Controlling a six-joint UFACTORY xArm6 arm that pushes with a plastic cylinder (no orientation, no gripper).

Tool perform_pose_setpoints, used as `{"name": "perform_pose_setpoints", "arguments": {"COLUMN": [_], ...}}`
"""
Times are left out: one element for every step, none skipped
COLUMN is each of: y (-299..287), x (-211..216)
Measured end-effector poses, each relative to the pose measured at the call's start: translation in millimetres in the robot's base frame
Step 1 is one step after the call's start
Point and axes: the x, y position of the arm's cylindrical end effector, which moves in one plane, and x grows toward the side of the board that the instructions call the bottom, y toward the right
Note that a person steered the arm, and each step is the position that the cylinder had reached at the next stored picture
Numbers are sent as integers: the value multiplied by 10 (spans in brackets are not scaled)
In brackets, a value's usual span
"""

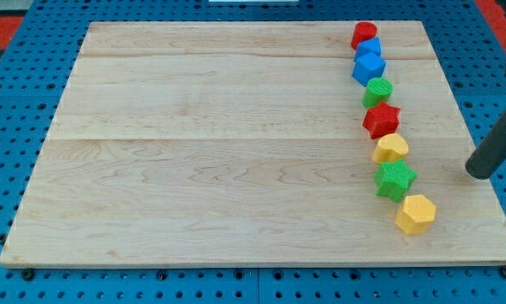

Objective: Move the arm right to the green star

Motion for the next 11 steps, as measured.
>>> {"name": "perform_pose_setpoints", "arguments": {"y": [0,0,21,93,132,167,133,130,79,26,-77], "x": [13,40,40,40,40,40,40,40,39,-41,-230]}}
